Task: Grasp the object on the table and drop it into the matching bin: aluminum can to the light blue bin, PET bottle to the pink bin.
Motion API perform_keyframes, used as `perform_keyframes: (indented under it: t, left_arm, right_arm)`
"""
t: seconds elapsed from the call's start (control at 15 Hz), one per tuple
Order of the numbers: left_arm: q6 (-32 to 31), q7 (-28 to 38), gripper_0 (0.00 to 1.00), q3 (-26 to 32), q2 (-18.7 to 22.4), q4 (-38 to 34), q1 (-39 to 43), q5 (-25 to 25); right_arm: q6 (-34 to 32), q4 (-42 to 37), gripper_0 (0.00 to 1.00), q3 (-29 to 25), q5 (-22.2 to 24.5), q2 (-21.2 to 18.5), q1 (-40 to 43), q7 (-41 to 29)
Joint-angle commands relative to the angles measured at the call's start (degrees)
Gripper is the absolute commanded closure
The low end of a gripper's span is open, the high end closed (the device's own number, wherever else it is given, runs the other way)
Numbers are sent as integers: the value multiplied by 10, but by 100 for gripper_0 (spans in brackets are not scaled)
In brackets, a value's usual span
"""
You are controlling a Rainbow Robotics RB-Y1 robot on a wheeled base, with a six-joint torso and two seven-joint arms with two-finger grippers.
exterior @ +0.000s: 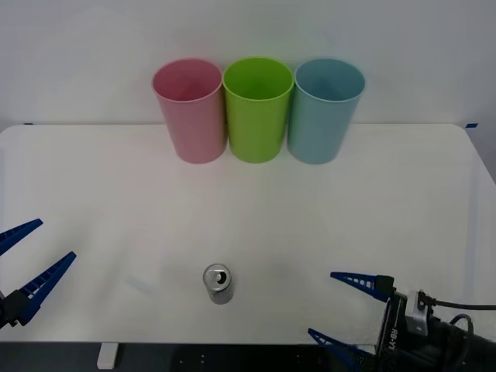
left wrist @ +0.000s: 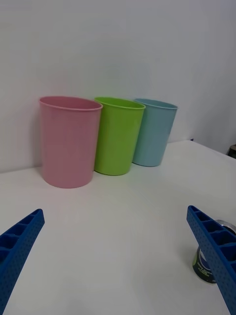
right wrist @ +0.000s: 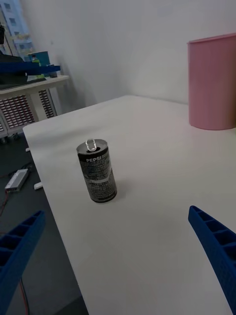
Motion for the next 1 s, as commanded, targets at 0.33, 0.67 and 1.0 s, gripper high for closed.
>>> perform_keyframes:
  t: [0.33, 0.67, 1.0]
  left_arm:
    - [0, 0, 0, 0, 0, 0, 0, 0]
    - [0, 0, 0, 0, 0, 0, 0, 0]
    - [0, 0, 0, 0, 0, 0, 0, 0]
  right_arm:
    - [117, 0, 0, 94, 0, 1, -24, 14]
    - [185, 0, 0, 150, 1, 1, -38, 18]
    - [234, 0, 0, 185, 31, 26, -52, 22]
